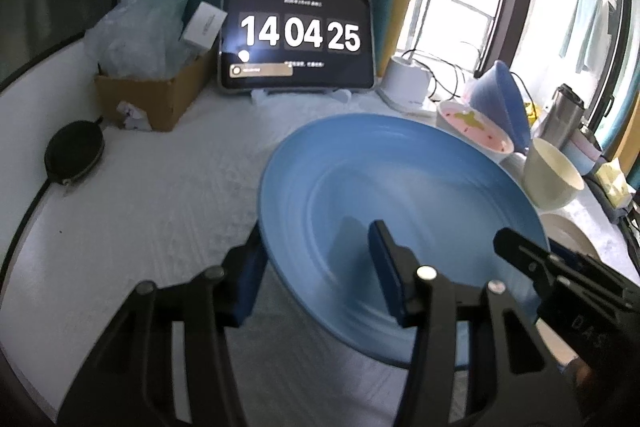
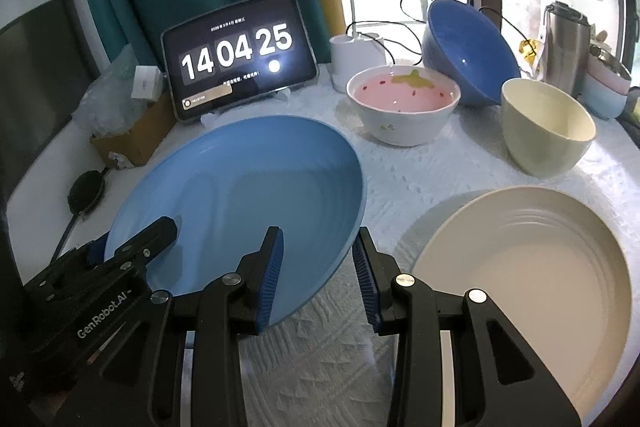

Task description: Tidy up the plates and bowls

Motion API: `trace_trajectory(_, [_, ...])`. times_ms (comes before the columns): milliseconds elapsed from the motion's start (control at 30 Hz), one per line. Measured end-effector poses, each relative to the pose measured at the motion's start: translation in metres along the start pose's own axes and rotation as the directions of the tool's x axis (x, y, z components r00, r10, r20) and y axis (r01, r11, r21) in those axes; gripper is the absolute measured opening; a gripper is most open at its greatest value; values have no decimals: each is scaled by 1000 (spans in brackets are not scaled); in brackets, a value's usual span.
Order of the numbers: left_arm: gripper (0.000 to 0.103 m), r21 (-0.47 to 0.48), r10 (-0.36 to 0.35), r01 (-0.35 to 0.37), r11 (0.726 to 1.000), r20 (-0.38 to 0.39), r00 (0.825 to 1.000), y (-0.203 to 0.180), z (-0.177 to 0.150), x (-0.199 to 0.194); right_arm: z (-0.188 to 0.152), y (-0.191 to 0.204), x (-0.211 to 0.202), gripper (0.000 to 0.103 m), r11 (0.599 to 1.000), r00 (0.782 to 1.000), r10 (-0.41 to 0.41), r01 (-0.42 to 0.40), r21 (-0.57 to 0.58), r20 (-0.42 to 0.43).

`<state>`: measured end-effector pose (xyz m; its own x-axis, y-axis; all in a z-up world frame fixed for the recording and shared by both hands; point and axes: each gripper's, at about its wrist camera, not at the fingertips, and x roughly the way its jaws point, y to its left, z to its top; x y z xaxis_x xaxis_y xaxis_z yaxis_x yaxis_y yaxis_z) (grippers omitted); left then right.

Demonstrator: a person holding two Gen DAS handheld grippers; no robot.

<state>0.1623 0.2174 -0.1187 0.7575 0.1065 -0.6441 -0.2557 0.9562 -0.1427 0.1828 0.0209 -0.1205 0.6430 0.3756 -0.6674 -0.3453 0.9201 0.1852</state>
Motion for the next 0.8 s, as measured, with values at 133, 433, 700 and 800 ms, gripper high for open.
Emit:
trace_trajectory(133, [51, 0, -21, 21, 1000, 5, 1000, -9, -1, -9, 0, -9, -12, 39, 1000, 1000, -5, 4, 9, 25])
trace_trajectory(433, [51, 29, -35, 34, 999, 21, 999, -35, -2, -23, -5, -32, -32, 38, 999, 998, -10, 8, 42, 57])
trace_trajectory(700, [51, 46, -45, 43, 998, 29, 999, -61, -8, -32, -10, -53, -48, 38, 998, 997, -19, 14, 61, 73])
trace_trajectory(800, [51, 55, -51, 50, 997, 33, 998, -71, -10, -35, -11, -62, -53, 38, 997, 997, -24, 19, 69, 77])
